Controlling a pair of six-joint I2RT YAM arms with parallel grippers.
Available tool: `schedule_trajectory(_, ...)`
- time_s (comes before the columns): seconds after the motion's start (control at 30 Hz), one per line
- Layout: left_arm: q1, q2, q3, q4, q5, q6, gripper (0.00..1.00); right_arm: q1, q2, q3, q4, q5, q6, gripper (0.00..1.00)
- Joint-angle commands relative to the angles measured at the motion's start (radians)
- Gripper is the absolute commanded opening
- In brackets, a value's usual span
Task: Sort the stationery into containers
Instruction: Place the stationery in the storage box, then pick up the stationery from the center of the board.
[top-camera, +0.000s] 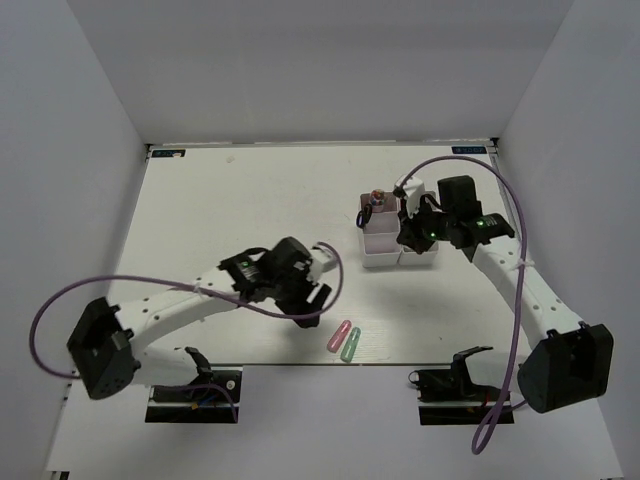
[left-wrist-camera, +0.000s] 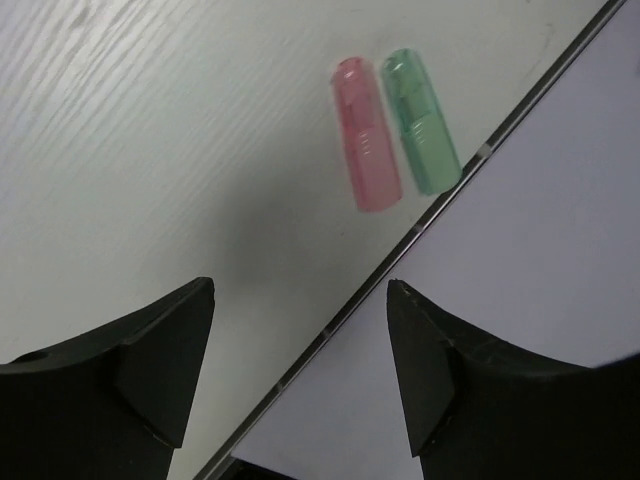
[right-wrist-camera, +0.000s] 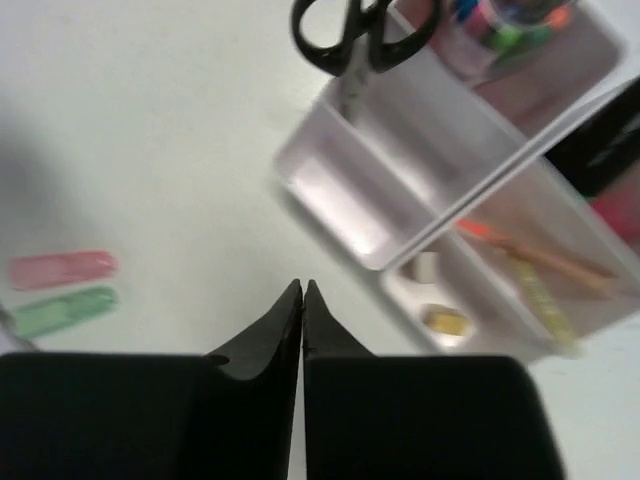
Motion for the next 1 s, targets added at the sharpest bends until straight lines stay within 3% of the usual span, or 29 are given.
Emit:
schedule_trajectory(0.0,-0.134,0.144,0.115,-0.080,-0.209,-0.062,0.80,-0.009,-0.022,-0.060,0.005,-0.122,0.252,0.00)
schedule_trajectory(0.03,-0.149,0.168,0.164,-0.094,-0.209,-0.072,0.80,-0.015,-0.034,-0.077,0.033,-0.098,0.257,0.00)
schedule_trajectory(0.07,-0.157,0.188,0.176,-0.091,-0.235,-0.078,0.80,-0.014,-0.078,-0.104,0.050,-0.089,0.261,0.13)
schedule_trajectory(0.1,-0.169,0.239,0.188,-0.097,-0.233,-0.075,0.78,-0.018,-0.093,-0.127,0.072,-0.084,0.263,0.15)
schedule_trajectory(0.5,-0.281,0.468,0.305,-0.079,-0.322,-0.042,0.72,-0.092,-0.228,-0.175,0.122,0.086,0.309,0.20)
schedule_trajectory(0.97,-0.314,0.478,0.291,0.001,-0.269,-0.127,0.70,-0.135,-0.226,-0.173,0.119,0.070,0.323,0.22)
